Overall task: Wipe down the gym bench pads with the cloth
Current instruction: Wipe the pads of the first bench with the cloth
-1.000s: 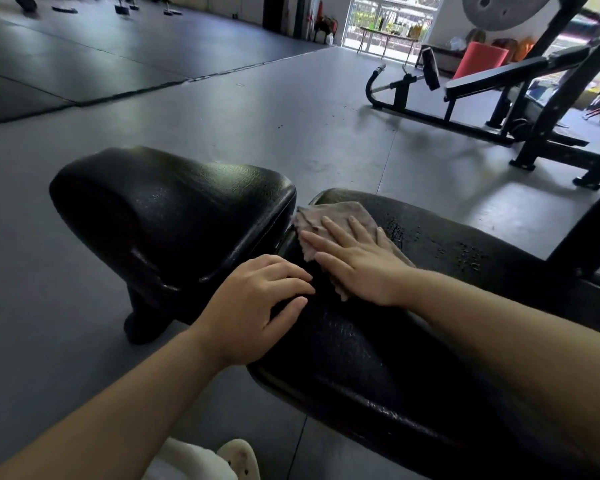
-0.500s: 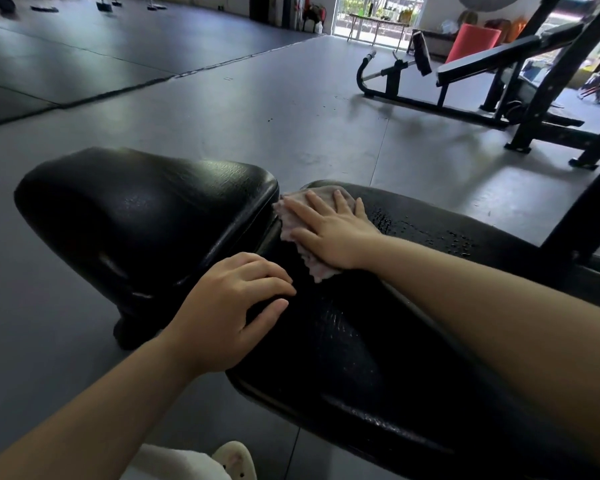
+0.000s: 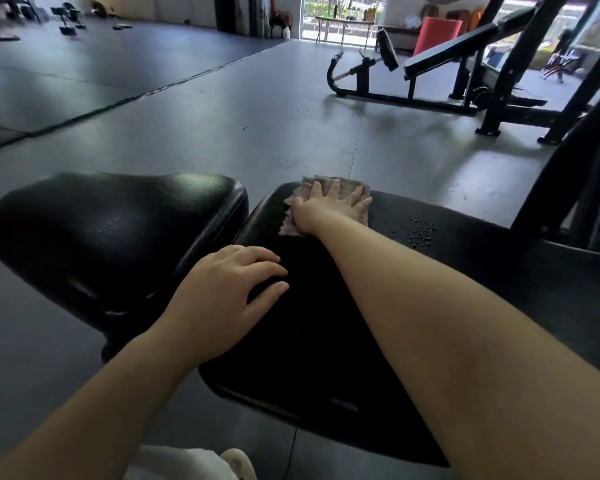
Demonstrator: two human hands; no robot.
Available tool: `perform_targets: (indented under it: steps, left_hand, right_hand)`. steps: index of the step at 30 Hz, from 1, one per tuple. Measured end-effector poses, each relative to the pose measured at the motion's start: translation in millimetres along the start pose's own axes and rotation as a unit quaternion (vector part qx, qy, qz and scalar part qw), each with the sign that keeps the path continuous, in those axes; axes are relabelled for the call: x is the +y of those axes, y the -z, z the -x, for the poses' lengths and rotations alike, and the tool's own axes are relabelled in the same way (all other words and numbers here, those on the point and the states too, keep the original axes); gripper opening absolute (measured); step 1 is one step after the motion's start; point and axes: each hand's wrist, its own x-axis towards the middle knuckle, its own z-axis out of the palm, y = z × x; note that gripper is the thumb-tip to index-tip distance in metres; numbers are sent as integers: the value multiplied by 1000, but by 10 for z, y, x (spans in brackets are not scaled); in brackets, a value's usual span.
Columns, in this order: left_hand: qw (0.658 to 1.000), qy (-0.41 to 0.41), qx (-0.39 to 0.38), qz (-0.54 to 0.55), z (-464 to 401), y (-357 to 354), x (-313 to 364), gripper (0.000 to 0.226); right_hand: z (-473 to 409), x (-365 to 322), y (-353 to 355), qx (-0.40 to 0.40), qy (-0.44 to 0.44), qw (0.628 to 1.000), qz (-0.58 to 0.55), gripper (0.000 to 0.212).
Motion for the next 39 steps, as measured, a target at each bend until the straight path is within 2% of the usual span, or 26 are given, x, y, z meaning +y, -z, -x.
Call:
perform_targets:
  steps: [5, 10, 16, 21, 26, 33, 36, 39]
  left_hand:
    - [998, 30, -37, -31, -16, -58, 15, 55]
    - [997, 41, -40, -50, -8, -75, 38, 55]
    - [996, 21, -50, -74, -16, -67, 35, 52]
    - [995, -1, -39, -90, -67, -72, 35, 49]
    - [997, 8, -33, -72, -87, -65, 35, 46]
    - [998, -5, -44, -50, 19, -86, -19, 50]
    - [999, 1, -53, -5, 74, -67, -29, 55]
    - [998, 14, -30, 51, 138, -48, -27, 53]
  right_hand:
    - [-33, 419, 84, -9, -64, 998, -1, 64]
    - [28, 861, 116, -12, -114, 993, 7, 64]
    - [196, 1496, 139, 3, -117, 993, 26, 64]
    - [100, 1413, 170, 8, -110, 994, 18, 64]
    - [-186, 1087, 231, 8, -49, 999, 21, 65]
    - [-236, 646, 125, -18, 91, 995, 48, 62]
    - [-188, 446, 89, -20, 134, 989, 56, 62]
    - [-75, 257, 26, -23, 189, 979, 69, 60]
